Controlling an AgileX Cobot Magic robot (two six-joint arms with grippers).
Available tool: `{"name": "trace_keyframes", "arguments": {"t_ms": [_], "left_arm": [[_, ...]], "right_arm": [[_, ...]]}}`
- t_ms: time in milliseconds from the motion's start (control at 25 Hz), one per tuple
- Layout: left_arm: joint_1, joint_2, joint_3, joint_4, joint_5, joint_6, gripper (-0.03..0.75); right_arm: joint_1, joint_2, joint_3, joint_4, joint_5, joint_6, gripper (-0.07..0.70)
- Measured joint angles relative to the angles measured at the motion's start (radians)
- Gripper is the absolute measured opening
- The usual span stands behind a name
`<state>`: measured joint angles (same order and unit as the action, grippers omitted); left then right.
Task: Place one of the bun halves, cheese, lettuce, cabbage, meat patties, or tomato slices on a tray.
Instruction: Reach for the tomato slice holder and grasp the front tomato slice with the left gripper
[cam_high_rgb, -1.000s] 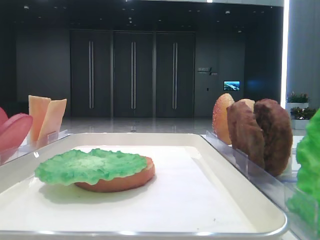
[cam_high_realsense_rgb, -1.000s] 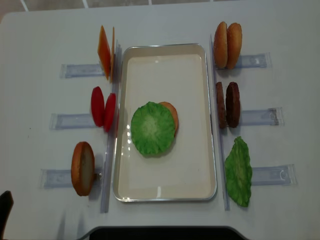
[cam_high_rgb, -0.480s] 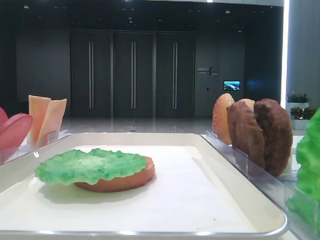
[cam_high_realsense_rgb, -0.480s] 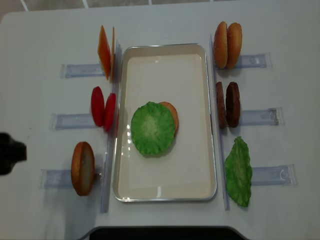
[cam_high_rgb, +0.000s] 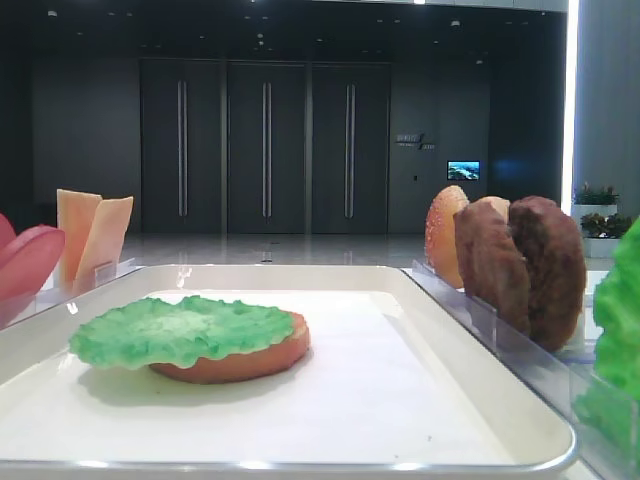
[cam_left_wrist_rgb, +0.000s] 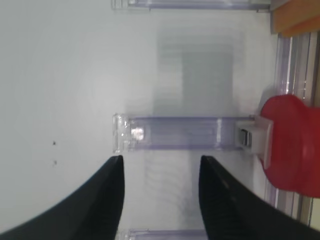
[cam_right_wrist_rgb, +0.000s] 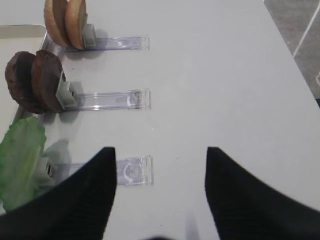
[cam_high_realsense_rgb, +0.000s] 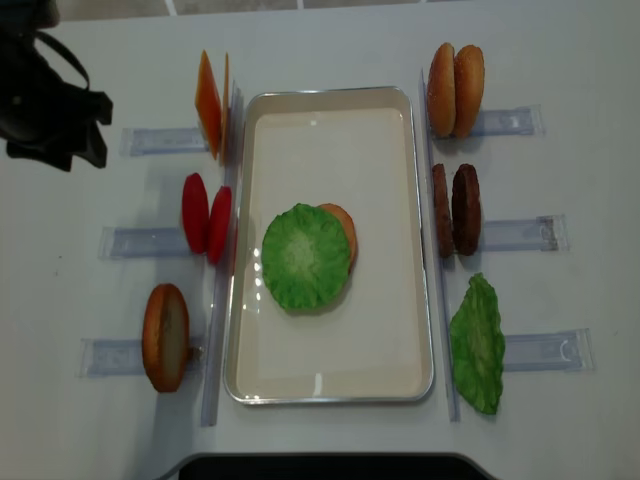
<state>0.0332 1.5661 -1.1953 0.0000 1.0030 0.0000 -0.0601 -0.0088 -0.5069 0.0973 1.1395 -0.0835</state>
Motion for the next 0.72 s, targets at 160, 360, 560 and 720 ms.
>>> {"name": "trace_keyframes", "arguments": {"t_ms": [160,360,560,720], "left_arm": [[-0.103,0.038,-0.053,0.022,0.001,-0.079,0.374],[-0.319,0.04,-0.059,0.027,0.006,-0.282,0.374],[-0.458,0.044,-0.059,0.046,0.006,-0.454,0.374],[-0.467,0.056,-0.059,0.046,0.007,-0.496,0.374]], "right_arm": [[0.0,0.0,0.0,0.0,-0.001,0.0,0.381],[0.0,0.0,0.0,0.0,-0.001,0.0,0.381],[0.0,0.0,0.0,0.0,-0.001,0.0,0.381],[0.0,0.0,0.0,0.0,-0.001,0.0,0.381]]}}
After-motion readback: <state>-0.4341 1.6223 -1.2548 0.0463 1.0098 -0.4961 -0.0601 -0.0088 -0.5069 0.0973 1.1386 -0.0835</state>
